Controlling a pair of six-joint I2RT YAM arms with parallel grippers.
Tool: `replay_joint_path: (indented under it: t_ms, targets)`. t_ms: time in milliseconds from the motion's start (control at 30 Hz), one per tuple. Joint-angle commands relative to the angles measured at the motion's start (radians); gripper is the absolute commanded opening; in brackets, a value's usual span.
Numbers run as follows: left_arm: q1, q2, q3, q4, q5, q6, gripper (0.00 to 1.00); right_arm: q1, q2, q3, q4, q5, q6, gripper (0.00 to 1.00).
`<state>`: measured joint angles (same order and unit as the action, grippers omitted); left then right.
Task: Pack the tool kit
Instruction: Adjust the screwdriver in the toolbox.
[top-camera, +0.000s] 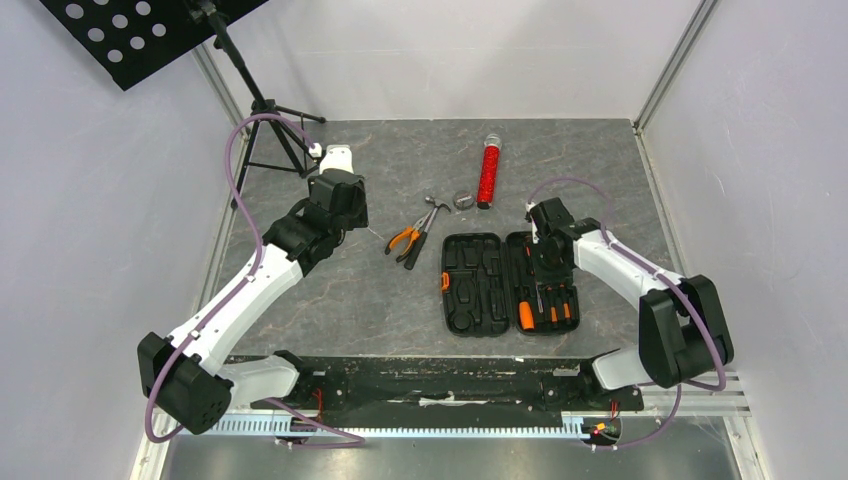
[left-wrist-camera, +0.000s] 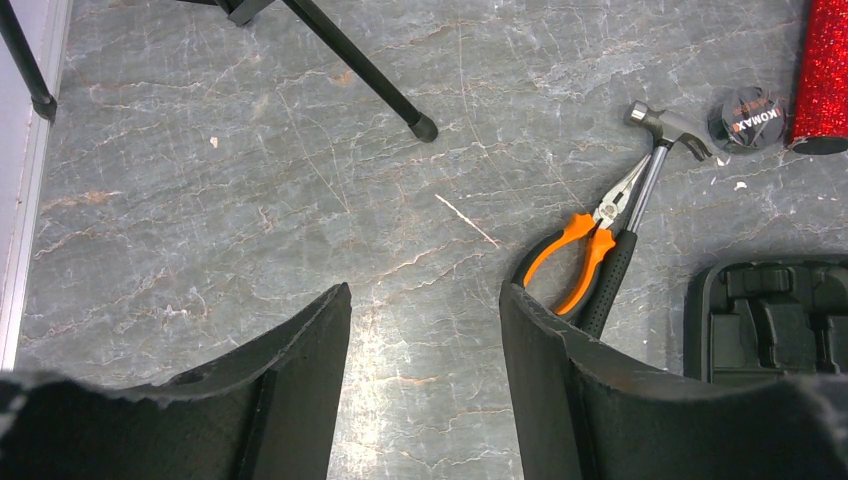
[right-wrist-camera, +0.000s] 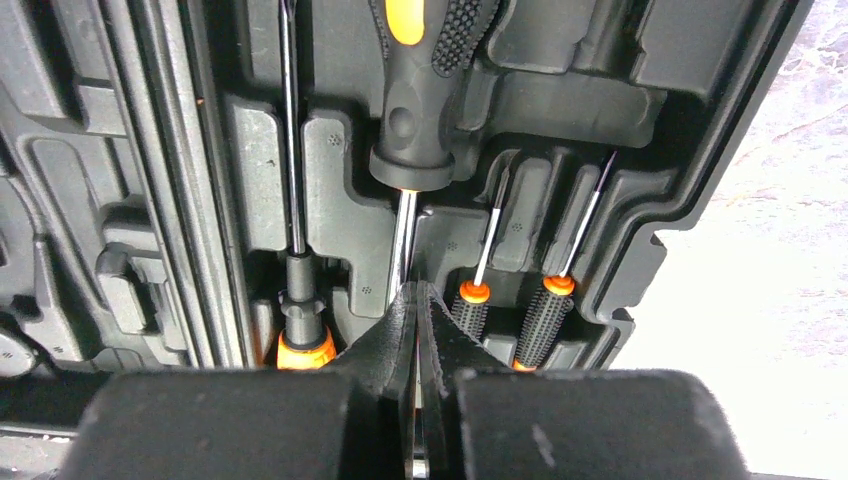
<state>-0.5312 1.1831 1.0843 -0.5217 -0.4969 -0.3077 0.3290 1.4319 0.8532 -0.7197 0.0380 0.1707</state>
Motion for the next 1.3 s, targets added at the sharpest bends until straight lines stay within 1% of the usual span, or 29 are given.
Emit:
replay_joint_path:
  t_ms: [0, 167, 433, 700, 900, 1067, 1133, 1200, 1267]
  targets:
    - [0.007, -0.023, -0.004, 0.037, -0.027, 0.024, 0.63, -0.005, -0.047, 0.040, 0.017, -0.009, 0.012, 0.00]
    - [0.007, -0.020, -0.003, 0.037, -0.023, 0.025, 0.63, -0.004, -0.048, 0.045, 0.023, -0.021, 0.015, 0.00]
    - [0.007, -0.020, -0.004, 0.037, -0.023, 0.025, 0.62, -0.004, -0.021, -0.011, 0.059, -0.022, 0.019, 0.00]
    - [0.006, -0.021, -0.003, 0.037, -0.024, 0.028, 0.62, -0.007, 0.005, -0.072, 0.077, 0.024, 0.011, 0.00]
    - [0.006, -0.021, -0.004, 0.036, -0.026, 0.028, 0.62, -0.011, 0.025, -0.164, 0.096, 0.071, 0.016, 0.00]
    - [0.007, -0.023, -0.004, 0.036, -0.029, 0.028, 0.62, -0.071, 0.000, -0.292, 0.192, -0.025, 0.035, 0.00]
    - [0.007, -0.023, -0.004, 0.037, -0.028, 0.028, 0.62, -0.080, 0.000, -0.343, 0.230, -0.035, 0.048, 0.00]
    - [0.006, -0.025, -0.004, 0.037, -0.026, 0.030, 0.62, -0.079, -0.001, -0.379, 0.276, -0.091, 0.057, 0.00]
    - [0.007, -0.027, -0.004, 0.037, -0.024, 0.031, 0.62, -0.056, 0.005, -0.391, 0.298, -0.087, 0.058, 0.00]
